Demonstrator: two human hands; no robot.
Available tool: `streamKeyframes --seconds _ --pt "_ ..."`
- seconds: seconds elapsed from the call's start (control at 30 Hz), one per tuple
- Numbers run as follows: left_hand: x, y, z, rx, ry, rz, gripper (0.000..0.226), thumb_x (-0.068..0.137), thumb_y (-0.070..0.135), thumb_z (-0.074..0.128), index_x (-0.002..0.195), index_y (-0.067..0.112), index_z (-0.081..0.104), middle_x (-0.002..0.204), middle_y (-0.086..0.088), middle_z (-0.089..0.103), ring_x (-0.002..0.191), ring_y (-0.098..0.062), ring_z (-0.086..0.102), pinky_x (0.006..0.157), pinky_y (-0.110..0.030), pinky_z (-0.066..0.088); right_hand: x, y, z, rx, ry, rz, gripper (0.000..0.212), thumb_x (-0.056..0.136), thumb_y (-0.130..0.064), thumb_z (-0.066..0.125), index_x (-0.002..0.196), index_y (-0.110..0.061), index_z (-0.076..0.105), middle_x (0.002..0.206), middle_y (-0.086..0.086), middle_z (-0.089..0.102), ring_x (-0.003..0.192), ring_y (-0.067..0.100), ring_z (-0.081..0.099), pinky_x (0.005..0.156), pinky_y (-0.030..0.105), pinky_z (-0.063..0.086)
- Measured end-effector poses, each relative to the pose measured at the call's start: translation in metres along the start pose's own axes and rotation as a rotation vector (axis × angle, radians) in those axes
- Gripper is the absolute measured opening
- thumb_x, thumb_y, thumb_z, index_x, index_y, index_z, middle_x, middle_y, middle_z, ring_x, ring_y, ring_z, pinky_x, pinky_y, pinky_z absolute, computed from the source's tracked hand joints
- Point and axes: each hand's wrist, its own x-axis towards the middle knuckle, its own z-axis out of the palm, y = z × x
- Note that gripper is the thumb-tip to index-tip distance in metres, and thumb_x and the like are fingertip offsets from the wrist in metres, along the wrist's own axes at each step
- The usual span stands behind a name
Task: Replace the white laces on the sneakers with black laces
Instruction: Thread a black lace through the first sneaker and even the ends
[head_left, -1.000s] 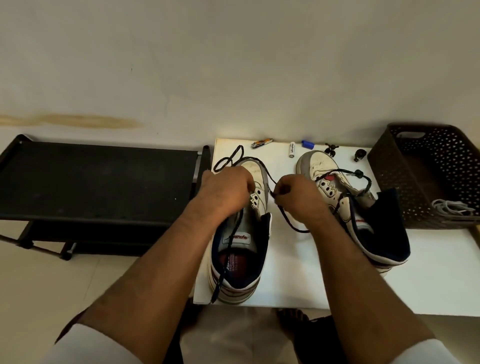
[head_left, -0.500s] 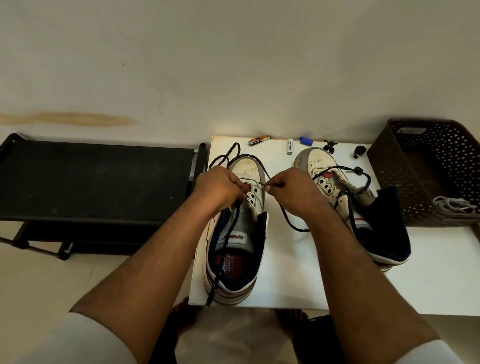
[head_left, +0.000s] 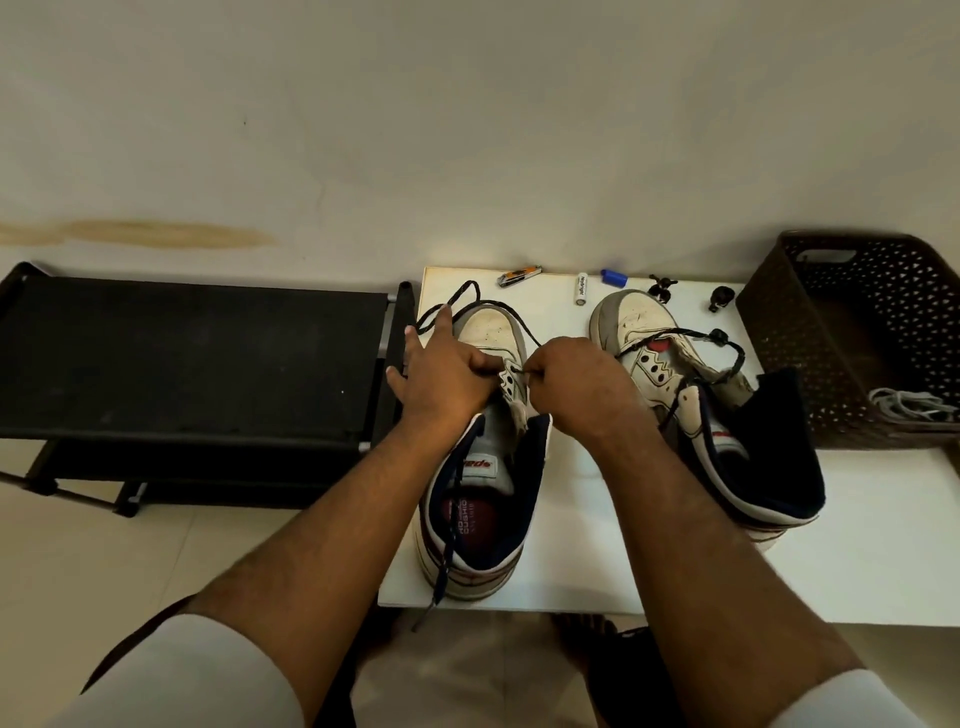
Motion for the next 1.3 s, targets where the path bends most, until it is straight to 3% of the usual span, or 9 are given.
streamKeyframes --seconds 0.2,0.33,0.5,0.63,0.77,0.9,1.0,1.13,1.3 --pt "-0.003 0.001 -0.002 -0.032 0.004 -0.006 0.034 0.082 0.027 0.074 0.116 0.032 0.069 0.162 0.01 0.004 0.149 -0.026 -0.006 0.113 -0.065 0.003 0.002 -0.008 0.006 0.126 0.117 0.033 0.025 0.096 -0.021 0.05 0.112 -0.021 0.069 0.109 0.004 0.069 0.1 0.024 0.062 0.082 0.029 0.048" --pt "0.0 -0.001 -0.002 0.007 -0.01 0.01 0.025 0.082 0.028 0.074 0.106 0.034 0.073 0.162 0.01 0.01 0.149 -0.028 -0.001 0.114 -0.064 0.007 0.006 -0.001 0.01 0.36 0.143 0.063 0.017 0.09 -0.016 0.062 0.1 -0.018 0.074 0.102 0.0 0.072 0.095 0.017 0.064 0.083 0.025 0.047" --pt "0.002 -0.002 -0.004 0.002 -0.015 0.153 0.018 0.084 0.006 0.067 0.1 0.008 0.075 0.158 -0.003 0.026 0.129 -0.024 0.048 0.095 -0.02 0.036 -0.005 0.004 0.002 0.719 -0.038 0.107 0.021 0.089 -0.023 0.064 0.108 -0.018 0.073 0.112 -0.006 0.066 0.101 0.011 0.058 0.092 0.035 0.05" --pt "0.003 0.009 -0.014 0.146 -0.133 0.159 0.024 0.086 0.003 0.063 0.108 0.008 0.072 0.161 -0.004 0.016 0.13 -0.025 0.045 0.097 -0.025 0.039 -0.036 -0.001 -0.024 0.964 -0.086 0.248 0.036 0.089 -0.027 0.065 0.125 -0.026 0.061 0.12 -0.003 0.063 0.103 0.013 0.058 0.078 0.029 0.052" --pt "0.002 0.009 -0.02 0.192 -0.214 0.191 0.02 0.088 0.002 0.055 0.099 0.001 0.072 0.162 -0.005 0.008 0.123 -0.028 0.05 0.092 -0.027 0.045 -0.074 -0.028 -0.014 0.674 -0.17 0.261 0.046 0.081 -0.024 0.066 0.126 -0.028 0.058 0.115 -0.003 0.061 0.102 0.017 0.058 0.085 0.031 0.049" --pt "-0.002 0.005 -0.034 0.223 -0.314 0.281 0.018 0.092 0.008 0.053 0.087 0.0 0.069 0.162 -0.01 0.009 0.123 -0.027 0.05 0.083 -0.027 0.044 -0.074 -0.054 0.003 0.376 0.067 0.343 0.02 0.087 -0.026 0.054 0.101 -0.017 0.064 0.101 0.007 0.067 0.093 0.031 0.062 0.069 0.027 0.041" --pt "-0.011 0.005 -0.048 0.195 -0.354 0.322 0.017 0.091 0.014 0.055 0.078 0.014 0.066 0.161 -0.005 0.014 0.147 -0.03 0.015 0.11 -0.043 0.032 -0.074 -0.061 0.006 0.361 0.106 0.335 0.025 0.093 -0.034 0.049 0.098 -0.014 0.062 0.101 0.01 0.066 0.092 0.034 0.061 0.067 0.028 0.039" --pt "-0.035 0.016 -0.07 0.228 -0.361 0.395 0.012 0.088 0.021 0.058 0.084 0.017 0.069 0.161 0.01 0.014 0.149 -0.013 -0.007 0.117 -0.044 0.016 -0.074 -0.058 0.007 0.375 0.122 0.342 0.026 0.093 -0.031 0.049 0.1 -0.009 0.061 0.105 0.013 0.064 0.097 0.036 0.06 0.069 0.029 0.038" --pt "-0.104 0.026 -0.105 -0.205 -0.542 0.474 0.015 0.076 0.019 0.064 0.062 0.017 0.069 0.153 0.026 0.028 0.143 0.008 0.009 0.115 -0.031 0.019 -0.076 -0.053 0.009 0.392 0.096 0.324 0.016 0.088 -0.023 0.055 0.098 -0.011 0.06 0.104 0.011 0.065 0.097 0.033 0.062 0.068 0.029 0.039"
